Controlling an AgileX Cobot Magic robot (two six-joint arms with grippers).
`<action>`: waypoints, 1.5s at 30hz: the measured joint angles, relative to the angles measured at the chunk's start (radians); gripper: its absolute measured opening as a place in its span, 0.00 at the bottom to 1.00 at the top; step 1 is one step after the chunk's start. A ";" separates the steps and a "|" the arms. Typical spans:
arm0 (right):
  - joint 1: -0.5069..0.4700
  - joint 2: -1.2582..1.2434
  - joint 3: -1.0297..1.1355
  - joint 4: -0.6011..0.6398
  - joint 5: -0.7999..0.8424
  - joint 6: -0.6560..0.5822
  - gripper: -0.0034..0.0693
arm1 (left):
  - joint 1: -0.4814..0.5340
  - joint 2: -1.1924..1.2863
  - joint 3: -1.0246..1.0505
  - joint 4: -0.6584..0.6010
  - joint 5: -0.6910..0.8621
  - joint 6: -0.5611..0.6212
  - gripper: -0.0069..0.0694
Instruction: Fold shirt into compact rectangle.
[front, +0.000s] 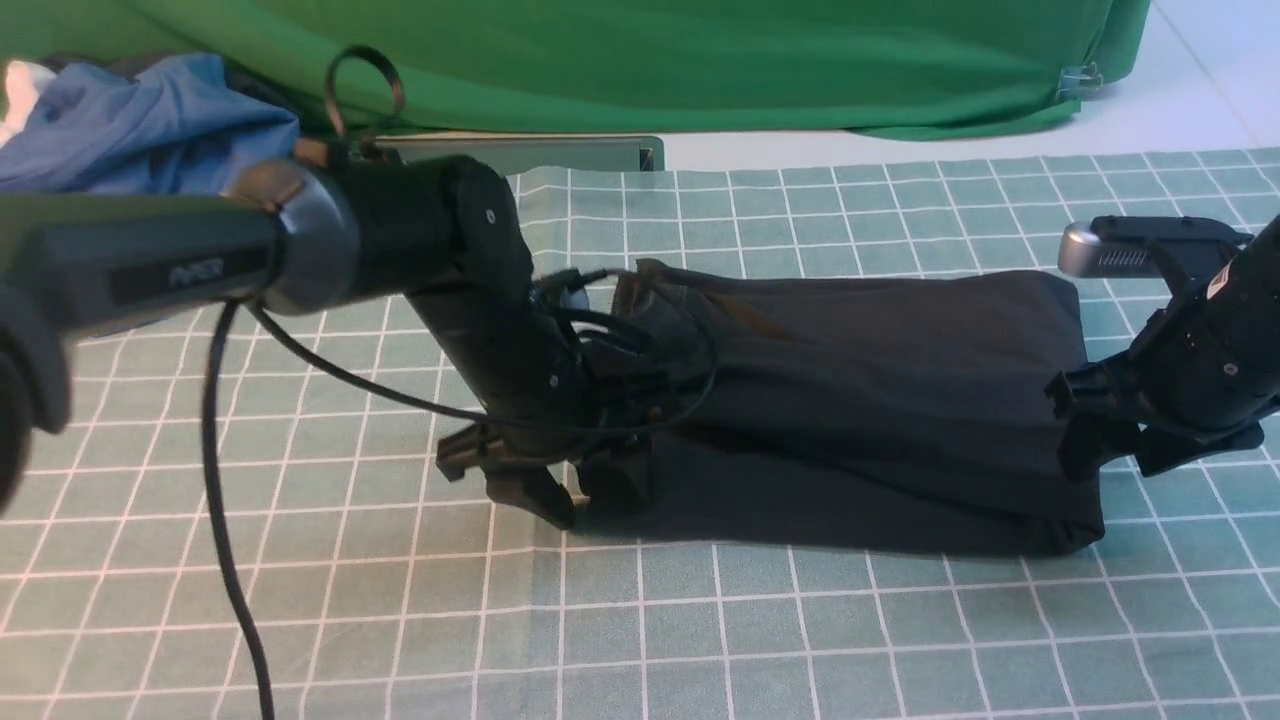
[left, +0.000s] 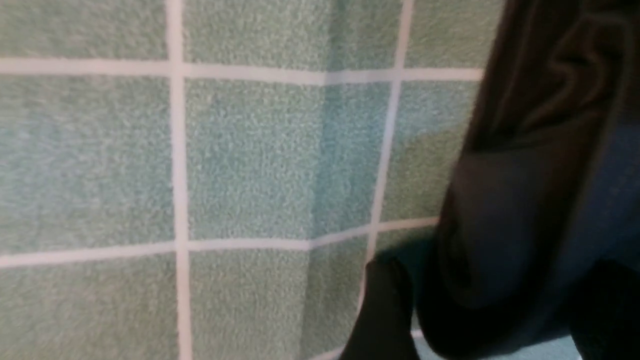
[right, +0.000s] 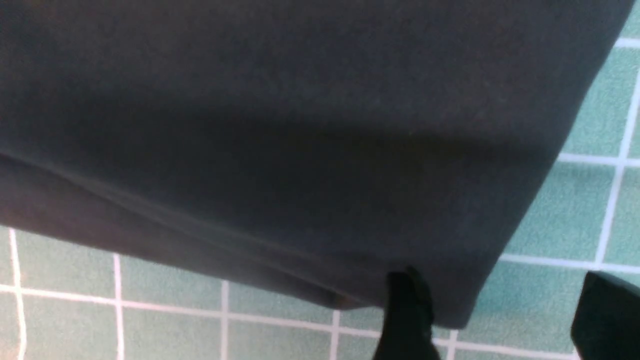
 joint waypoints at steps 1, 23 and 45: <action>0.000 0.000 0.000 0.001 -0.004 0.000 0.67 | -0.003 0.001 0.000 0.000 0.000 0.005 0.67; -0.001 -0.357 0.001 0.015 0.273 -0.035 0.08 | -0.126 -0.072 0.048 0.005 0.113 0.076 0.11; -0.001 -0.772 0.001 -0.048 0.306 -0.079 0.08 | -0.126 -0.142 0.039 0.121 0.122 -0.055 0.39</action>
